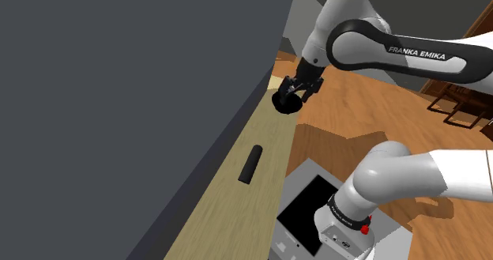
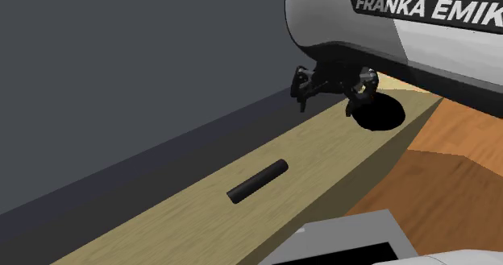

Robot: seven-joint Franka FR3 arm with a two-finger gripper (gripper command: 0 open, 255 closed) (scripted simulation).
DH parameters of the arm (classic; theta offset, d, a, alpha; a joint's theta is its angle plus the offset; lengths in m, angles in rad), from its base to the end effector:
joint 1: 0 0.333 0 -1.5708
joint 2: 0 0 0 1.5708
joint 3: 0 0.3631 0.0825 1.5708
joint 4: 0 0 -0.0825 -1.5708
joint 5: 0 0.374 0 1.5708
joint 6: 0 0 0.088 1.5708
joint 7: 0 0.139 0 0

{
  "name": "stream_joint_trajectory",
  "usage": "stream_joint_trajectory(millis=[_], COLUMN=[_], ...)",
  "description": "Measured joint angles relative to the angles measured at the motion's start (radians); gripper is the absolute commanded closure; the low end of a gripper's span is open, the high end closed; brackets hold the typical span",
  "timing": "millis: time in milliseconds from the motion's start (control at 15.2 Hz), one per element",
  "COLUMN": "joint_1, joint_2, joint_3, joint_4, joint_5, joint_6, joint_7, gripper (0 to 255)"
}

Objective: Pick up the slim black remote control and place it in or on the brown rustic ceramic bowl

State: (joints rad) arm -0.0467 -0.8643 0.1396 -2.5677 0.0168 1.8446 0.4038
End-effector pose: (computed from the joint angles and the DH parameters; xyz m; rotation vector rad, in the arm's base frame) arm 0.2654 0.0352 0.5359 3.0272 -0.5442 0.2356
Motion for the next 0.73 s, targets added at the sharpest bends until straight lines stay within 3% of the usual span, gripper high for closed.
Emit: stream_joint_trajectory(millis=[264,726], joint_1=[-0.011,-0.055], joint_2=[-0.036,0.070], joint_3=[0.128,0.387], joint_4=[-0.100,-0.172], joint_5=[0.063,0.175], joint_6=[0.060,0.222], joint_7=[0.222,0.624], gripper=[0,0])
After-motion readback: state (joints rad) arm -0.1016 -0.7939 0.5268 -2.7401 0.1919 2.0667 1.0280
